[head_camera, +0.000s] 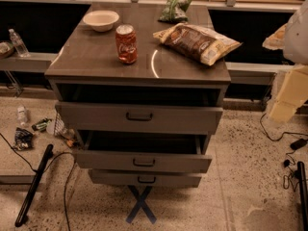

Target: Move coke can near paper bowl

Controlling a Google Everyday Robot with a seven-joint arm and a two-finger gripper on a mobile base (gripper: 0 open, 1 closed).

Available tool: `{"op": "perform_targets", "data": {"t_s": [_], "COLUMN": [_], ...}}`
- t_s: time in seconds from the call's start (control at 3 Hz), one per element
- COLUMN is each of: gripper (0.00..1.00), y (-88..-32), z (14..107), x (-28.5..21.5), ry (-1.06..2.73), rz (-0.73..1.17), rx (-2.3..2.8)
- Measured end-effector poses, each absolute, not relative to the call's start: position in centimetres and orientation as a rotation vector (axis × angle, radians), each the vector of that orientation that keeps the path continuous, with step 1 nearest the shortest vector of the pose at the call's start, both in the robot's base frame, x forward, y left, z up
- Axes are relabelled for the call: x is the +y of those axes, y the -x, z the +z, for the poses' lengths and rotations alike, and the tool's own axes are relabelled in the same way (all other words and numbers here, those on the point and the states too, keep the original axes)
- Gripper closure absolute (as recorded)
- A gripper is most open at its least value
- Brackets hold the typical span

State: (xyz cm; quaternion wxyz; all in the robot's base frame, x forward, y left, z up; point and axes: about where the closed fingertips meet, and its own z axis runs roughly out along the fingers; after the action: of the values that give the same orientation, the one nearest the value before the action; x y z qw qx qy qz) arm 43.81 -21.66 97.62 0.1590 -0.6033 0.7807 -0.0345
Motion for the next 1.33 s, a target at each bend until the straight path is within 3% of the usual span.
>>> {"op": "perform_targets", "data": {"t_s": [0.67,1.0,1.33], "gripper": [0.0,0.0,0.0], "y": [-44.3,-47.4,-50.7], "z": [97.6,95.9,97.9], "x": [-20.6,-17.3,-9.0], "ry": [1.692,1.548,1.357], "rz": [0.005,0.256,0.496], "rx": [2.187,2.103,1.917]}}
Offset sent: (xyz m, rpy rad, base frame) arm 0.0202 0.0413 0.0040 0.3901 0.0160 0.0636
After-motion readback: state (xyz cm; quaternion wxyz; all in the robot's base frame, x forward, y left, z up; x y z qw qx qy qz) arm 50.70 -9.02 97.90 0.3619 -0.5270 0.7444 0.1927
